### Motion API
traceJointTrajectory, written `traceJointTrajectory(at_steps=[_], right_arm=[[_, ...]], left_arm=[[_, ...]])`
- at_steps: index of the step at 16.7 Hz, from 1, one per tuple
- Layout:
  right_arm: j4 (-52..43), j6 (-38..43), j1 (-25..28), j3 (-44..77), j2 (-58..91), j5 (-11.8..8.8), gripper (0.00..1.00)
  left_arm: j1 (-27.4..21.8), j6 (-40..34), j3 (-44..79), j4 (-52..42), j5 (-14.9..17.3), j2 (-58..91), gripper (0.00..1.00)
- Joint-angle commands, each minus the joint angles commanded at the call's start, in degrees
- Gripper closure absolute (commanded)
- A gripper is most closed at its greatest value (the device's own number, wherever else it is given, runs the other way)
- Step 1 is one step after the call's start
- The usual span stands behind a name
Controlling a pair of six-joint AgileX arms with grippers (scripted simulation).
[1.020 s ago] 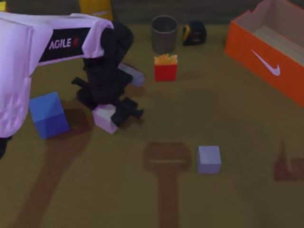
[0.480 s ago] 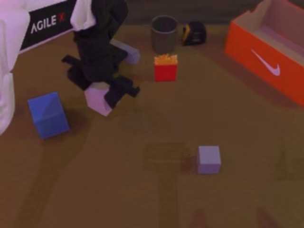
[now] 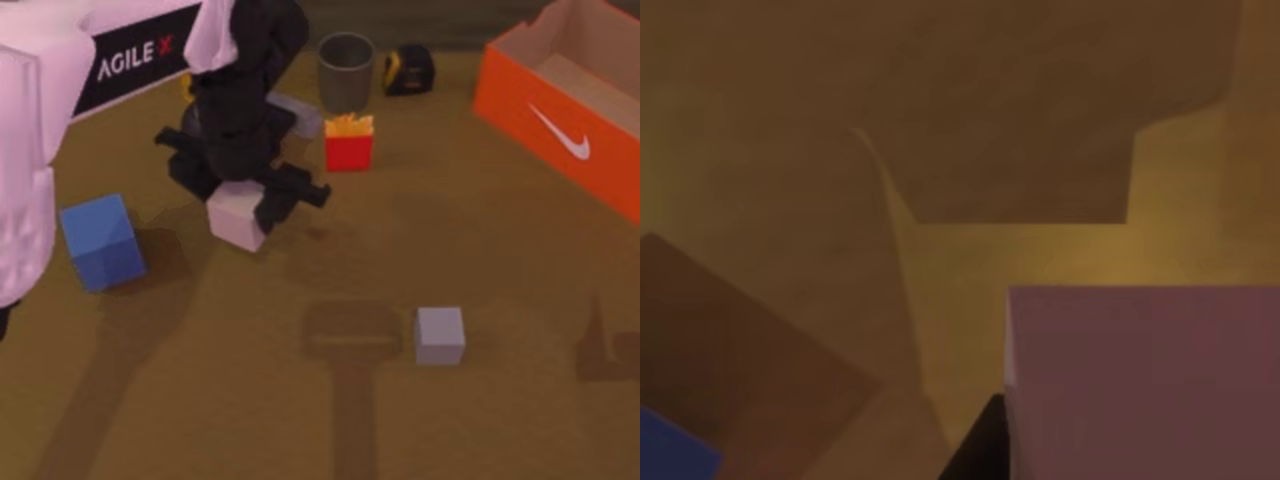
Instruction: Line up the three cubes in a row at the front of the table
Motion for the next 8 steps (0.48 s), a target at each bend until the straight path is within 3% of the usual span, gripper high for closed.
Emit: traceJointTrajectory(at_steps=[8], right_arm=[[0.00,0.00,0.00,0.00,0.00,0.00,0.00]], left_arm=[[-12.69,-34.29,0.43,-2.53,-0.57,-0.66,1.00]])
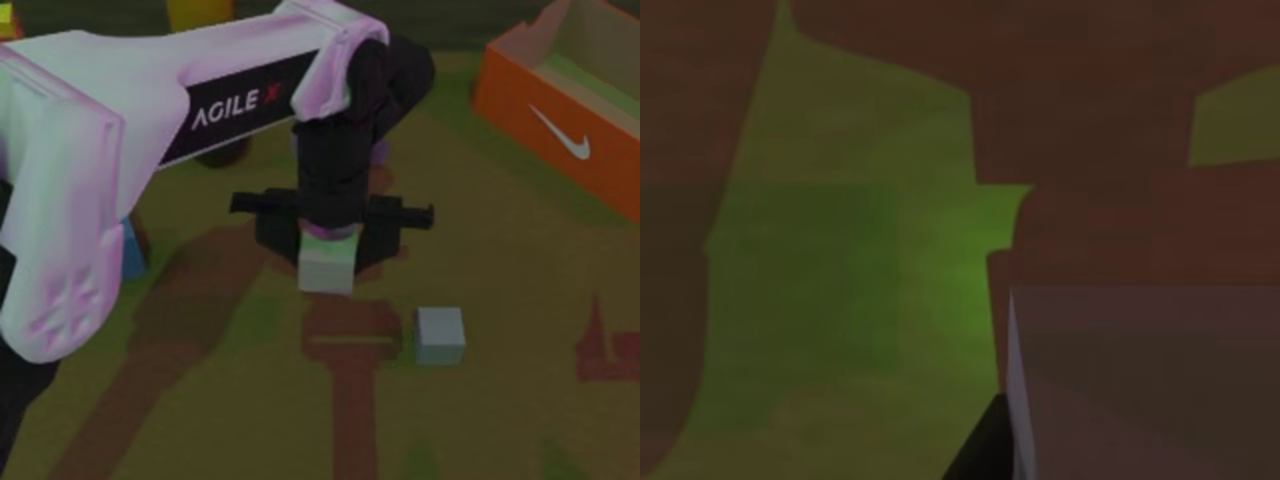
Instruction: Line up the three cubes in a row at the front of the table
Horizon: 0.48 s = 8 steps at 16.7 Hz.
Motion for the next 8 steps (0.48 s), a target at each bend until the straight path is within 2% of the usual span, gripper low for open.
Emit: traceJointTrajectory(at_steps=[4,8], right_arm=[[0.00,0.00,0.00,0.00,0.00,0.00,0.00],[0.00,0.00,0.00,0.00,0.00,0.00,0.00]], left_arm=[[-4.91,-11.72,-0.18,-0.26,-0.30,-1.41,1.00],[-6.09,-14.17,-0.33,-0.16,-0.40,-2.03,1.00]])
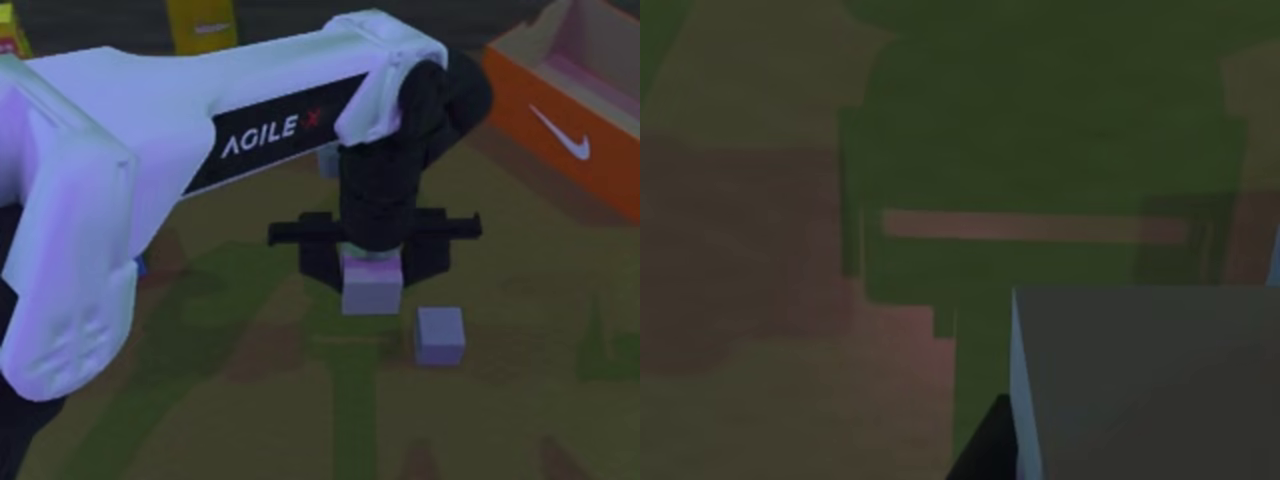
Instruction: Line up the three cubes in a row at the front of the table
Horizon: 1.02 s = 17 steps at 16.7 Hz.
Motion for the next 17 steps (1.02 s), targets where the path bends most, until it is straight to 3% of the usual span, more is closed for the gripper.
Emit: traceJointTrajectory(at_steps=[4,11,15,17], right_arm=[[0.00,0.00,0.00,0.00,0.00,0.00,0.00],[0.00,0.00,0.00,0.00,0.00,0.00,0.00],[0.00,0.00,0.00,0.00,0.00,0.00,0.00],[0.00,0.00,0.00,0.00,0.00,0.00,0.00]], left_arm=[[0.22,0.25,-0.75,1.01,0.02,0.46,1.00],[0.18,0.21,-9.36,13.15,0.05,3.73,1.00],[0.16,0.20,-9.67,13.54,0.04,3.86,1.00],[0.16,0.20,-9.67,13.54,0.04,3.86,0.85]])
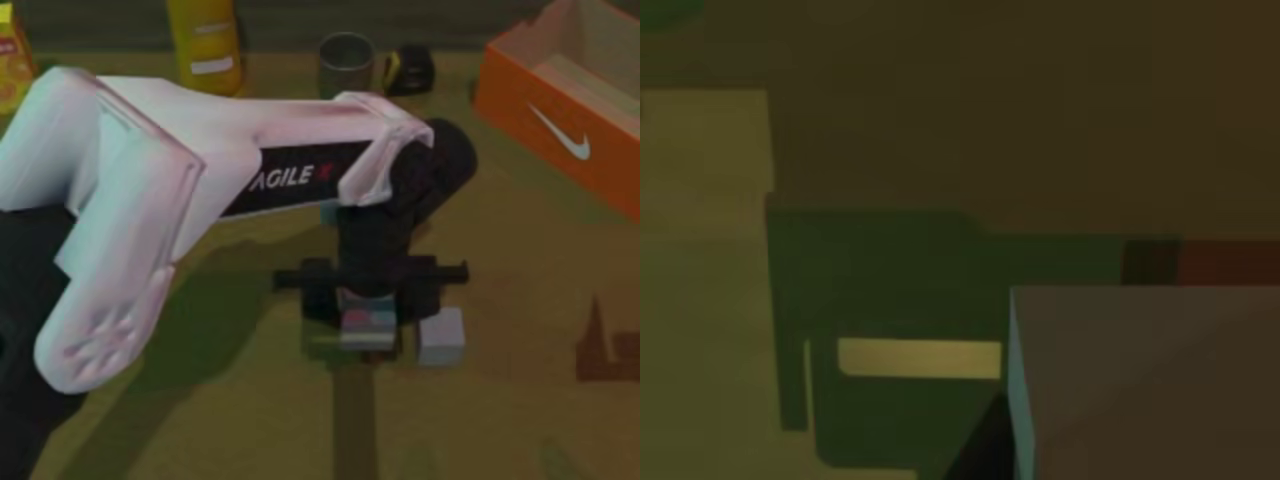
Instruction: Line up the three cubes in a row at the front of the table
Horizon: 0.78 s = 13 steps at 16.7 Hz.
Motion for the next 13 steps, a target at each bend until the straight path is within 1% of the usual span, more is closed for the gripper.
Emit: traceJointTrajectory(at_steps=[11,12,13], right_arm=[[0.00,0.00,0.00,0.00,0.00,0.00,0.00],[0.00,0.00,0.00,0.00,0.00,0.00,0.00],[0.00,0.00,0.00,0.00,0.00,0.00,0.00]], left_arm=[[0.00,0.00,0.00,0.00,0.00,0.00,0.02],[0.00,0.00,0.00,0.00,0.00,0.00,0.00],[0.00,0.00,0.00,0.00,0.00,0.00,0.00]])
